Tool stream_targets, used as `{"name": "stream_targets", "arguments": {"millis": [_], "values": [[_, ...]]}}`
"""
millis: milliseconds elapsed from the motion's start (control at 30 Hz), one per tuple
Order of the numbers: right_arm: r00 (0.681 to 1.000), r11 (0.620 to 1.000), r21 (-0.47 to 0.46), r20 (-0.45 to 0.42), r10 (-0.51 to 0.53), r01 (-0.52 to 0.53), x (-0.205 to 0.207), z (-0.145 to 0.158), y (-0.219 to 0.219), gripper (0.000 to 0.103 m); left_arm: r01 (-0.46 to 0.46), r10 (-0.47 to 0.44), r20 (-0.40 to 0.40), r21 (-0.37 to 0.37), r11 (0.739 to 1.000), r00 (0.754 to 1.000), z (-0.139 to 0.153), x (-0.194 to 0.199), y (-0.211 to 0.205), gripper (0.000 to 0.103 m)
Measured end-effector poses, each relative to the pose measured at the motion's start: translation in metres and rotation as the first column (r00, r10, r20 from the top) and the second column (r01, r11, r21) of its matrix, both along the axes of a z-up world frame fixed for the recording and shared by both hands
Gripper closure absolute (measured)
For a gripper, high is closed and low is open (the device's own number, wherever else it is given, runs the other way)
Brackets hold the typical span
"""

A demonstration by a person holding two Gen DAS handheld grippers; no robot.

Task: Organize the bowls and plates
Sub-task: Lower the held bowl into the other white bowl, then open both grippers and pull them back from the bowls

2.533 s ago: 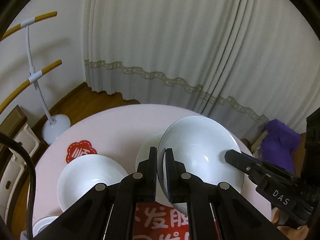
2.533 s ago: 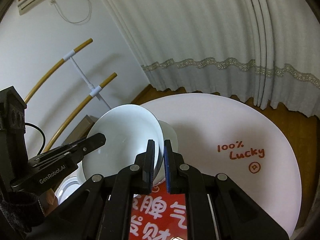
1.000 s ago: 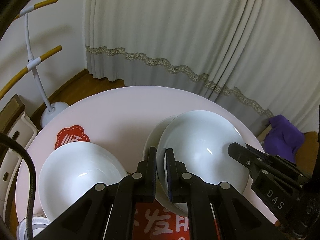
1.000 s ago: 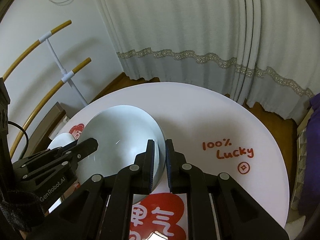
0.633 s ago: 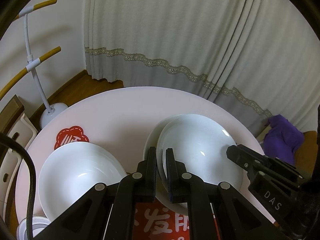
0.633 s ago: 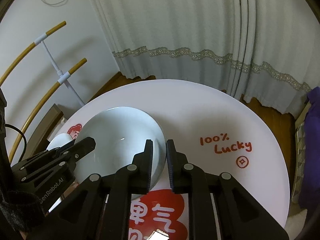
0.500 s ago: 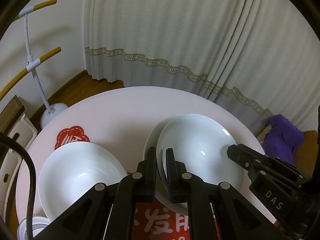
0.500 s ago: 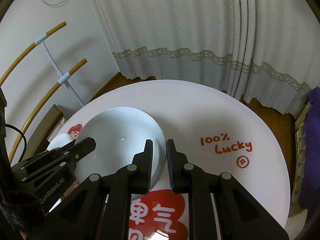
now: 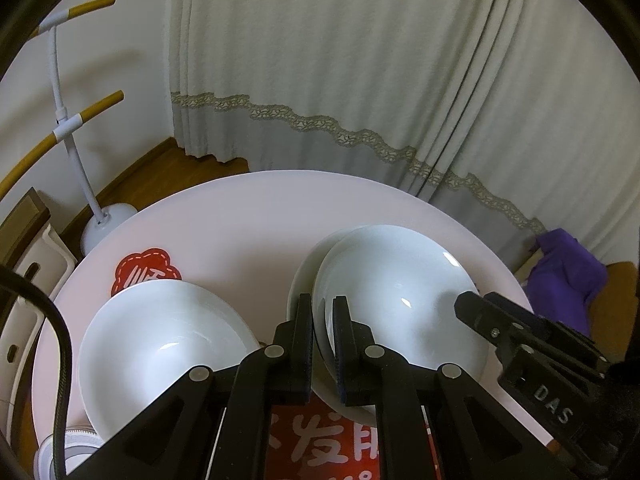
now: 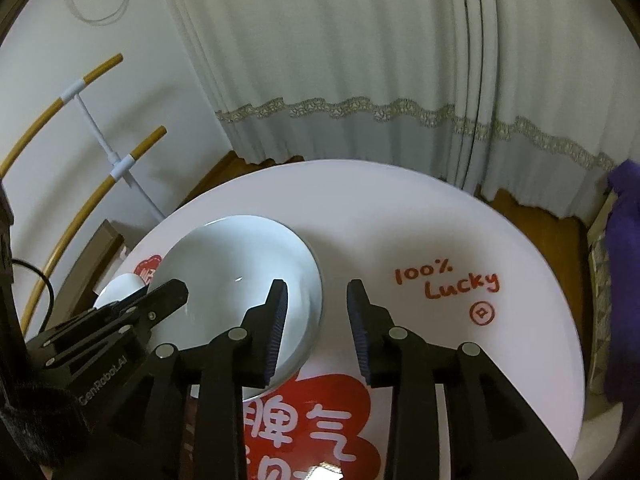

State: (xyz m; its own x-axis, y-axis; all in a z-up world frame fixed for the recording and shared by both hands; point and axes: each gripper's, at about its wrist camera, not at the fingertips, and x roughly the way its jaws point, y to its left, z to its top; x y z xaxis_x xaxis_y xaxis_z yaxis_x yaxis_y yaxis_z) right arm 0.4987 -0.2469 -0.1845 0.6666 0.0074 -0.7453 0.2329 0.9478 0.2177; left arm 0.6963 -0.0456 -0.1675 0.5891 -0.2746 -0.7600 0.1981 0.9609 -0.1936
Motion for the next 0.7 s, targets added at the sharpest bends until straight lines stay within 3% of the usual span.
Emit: {"name": "stream_targets", "arguments": {"millis": [167,700], "values": [[1.000,0.998,0.057,-0.021,0.003,-0.001,0.003,-0.011,-0.006,0.071,-0.008,0.008,-0.013,0.002,1.000,1.000,0.000,0.000,0.002,0.097],[0.999,0.996,0.082,-0.033,0.030,-0.027,0.005,-0.013,-0.003,0.071,-0.011,0.011,-0.022,0.000,1.000,1.000,0.011,-0.009,0.009,0.091]]}}
